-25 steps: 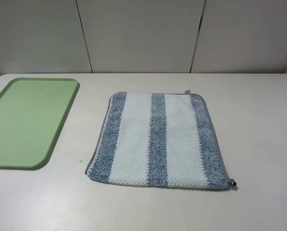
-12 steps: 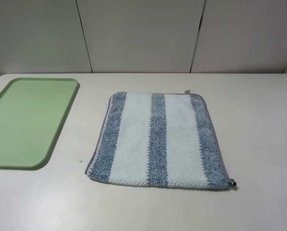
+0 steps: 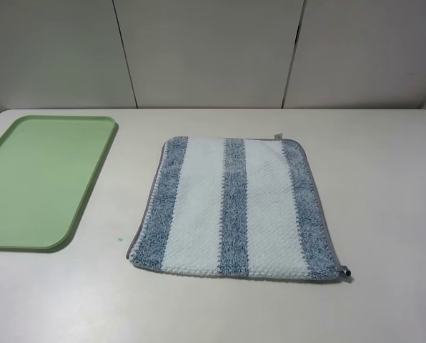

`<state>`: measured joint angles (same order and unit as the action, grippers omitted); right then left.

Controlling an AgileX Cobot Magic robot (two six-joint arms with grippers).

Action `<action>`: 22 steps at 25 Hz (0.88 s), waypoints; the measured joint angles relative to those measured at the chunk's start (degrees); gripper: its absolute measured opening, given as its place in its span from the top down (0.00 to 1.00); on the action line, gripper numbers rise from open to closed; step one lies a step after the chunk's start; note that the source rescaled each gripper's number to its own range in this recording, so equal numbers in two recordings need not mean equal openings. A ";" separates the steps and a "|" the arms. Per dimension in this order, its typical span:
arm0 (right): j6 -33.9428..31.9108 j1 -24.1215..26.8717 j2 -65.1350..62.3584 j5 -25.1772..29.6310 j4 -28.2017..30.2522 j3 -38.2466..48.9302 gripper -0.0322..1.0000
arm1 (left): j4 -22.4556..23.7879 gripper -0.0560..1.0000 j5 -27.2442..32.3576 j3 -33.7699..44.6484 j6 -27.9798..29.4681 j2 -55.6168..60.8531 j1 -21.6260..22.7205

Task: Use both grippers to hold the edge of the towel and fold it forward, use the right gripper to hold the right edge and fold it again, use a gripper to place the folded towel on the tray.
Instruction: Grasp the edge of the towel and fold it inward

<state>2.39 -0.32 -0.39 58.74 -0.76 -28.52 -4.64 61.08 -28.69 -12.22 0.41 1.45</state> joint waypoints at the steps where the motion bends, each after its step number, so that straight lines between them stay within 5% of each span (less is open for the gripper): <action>1: 0.00 0.00 0.00 0.00 0.00 0.00 0.00 | 0.00 0.00 0.00 0.00 0.00 0.00 0.00; 14: 0.00 0.00 0.00 0.00 0.00 0.00 0.00 | -1.62 0.00 -0.17 0.00 -0.69 -0.23 0.00; 22: 0.13 0.00 9.20 0.00 0.00 -3.94 0.00 | -1.87 0.00 1.04 -8.00 -9.12 -17.88 0.00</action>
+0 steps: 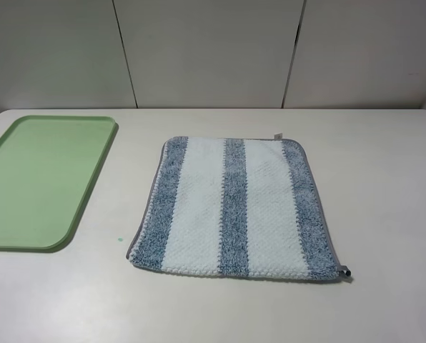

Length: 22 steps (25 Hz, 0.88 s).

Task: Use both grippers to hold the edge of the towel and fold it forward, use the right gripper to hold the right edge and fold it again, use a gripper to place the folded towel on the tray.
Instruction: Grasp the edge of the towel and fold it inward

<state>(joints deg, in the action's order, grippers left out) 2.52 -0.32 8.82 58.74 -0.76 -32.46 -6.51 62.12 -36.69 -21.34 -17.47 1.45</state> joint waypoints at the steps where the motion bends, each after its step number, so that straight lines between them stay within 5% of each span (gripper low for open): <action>1: 0.40 0.00 2.08 0.00 0.00 -1.15 0.00 | 0.00 0.01 0.23 -1.50 -1.19 -3.15 0.00; 5: 4.64 0.00 12.24 -0.16 -0.10 -5.51 0.00 | -0.05 0.01 -0.13 -8.28 -5.69 -13.31 -3.44; 9: 9.91 -2.11 21.53 -2.28 -0.09 -8.57 0.00 | 1.90 0.01 -0.98 -14.65 -8.66 -22.41 -12.71; 15: 16.86 -11.35 33.32 -3.19 -0.09 -10.38 0.00 | 7.33 0.01 -1.13 -19.14 -10.09 -35.24 -25.95; 22: 22.98 -23.96 42.80 -3.40 -0.09 -10.38 0.00 | 7.36 0.01 -1.36 -19.45 -14.94 -47.04 -35.17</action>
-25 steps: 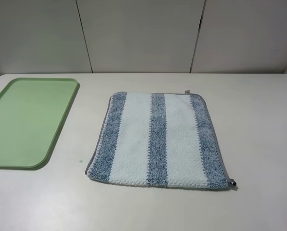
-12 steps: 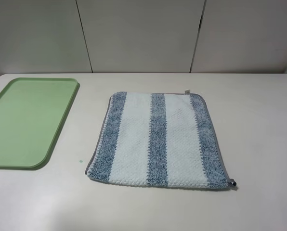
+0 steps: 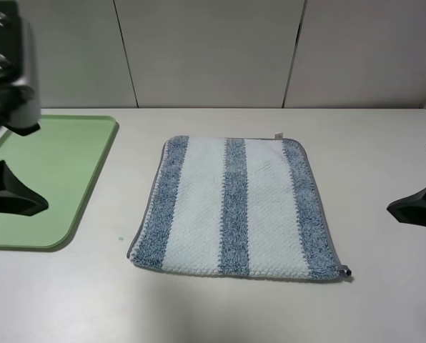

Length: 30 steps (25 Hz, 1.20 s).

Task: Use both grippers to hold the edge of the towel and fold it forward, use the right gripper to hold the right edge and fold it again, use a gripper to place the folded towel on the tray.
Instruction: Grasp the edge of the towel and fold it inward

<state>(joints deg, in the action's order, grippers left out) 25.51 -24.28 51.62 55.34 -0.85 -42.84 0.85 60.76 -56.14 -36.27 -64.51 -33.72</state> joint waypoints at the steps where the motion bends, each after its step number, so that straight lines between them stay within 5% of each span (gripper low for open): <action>1: 0.64 -1.59 0.95 -0.13 0.00 0.00 0.00 | 0.00 0.01 -0.03 0.00 -0.77 -1.18 -1.14; 12: 5.78 -9.58 10.57 -4.66 0.04 0.00 0.00 | -0.05 0.01 -4.32 0.00 -4.91 -13.38 -8.83; 30: 12.83 -10.50 28.43 -13.68 -4.04 1.70 0.00 | -4.06 0.01 -18.10 6.15 -16.60 -23.42 -9.01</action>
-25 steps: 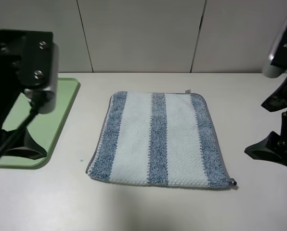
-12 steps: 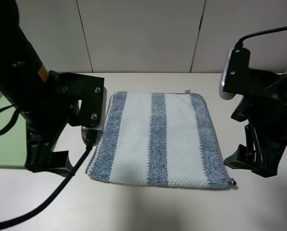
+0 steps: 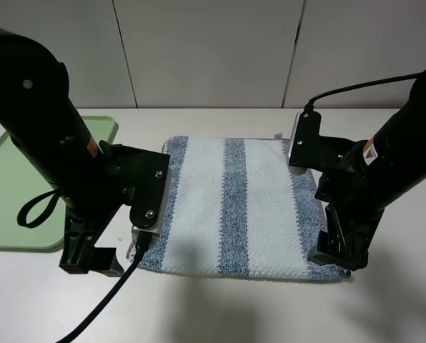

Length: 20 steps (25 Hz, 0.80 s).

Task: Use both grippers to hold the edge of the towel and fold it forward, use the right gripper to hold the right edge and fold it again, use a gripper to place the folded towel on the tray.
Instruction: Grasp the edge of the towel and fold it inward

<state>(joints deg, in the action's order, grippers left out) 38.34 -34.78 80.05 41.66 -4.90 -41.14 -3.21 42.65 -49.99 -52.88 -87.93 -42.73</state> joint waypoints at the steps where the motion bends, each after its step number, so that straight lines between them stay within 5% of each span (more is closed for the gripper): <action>1: 1.00 0.00 0.56 -0.53 -0.18 0.66 0.00 | -0.06 0.01 -0.93 0.06 -0.65 0.00 0.00; 20: 12.50 0.00 1.78 -13.42 -0.56 12.35 0.00 | -0.31 0.02 -5.85 0.17 -3.88 -10.80 0.00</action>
<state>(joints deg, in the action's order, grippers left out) 50.84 -34.78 81.82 28.24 -5.45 -28.79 -3.52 36.80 -49.82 -56.76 -98.73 -42.73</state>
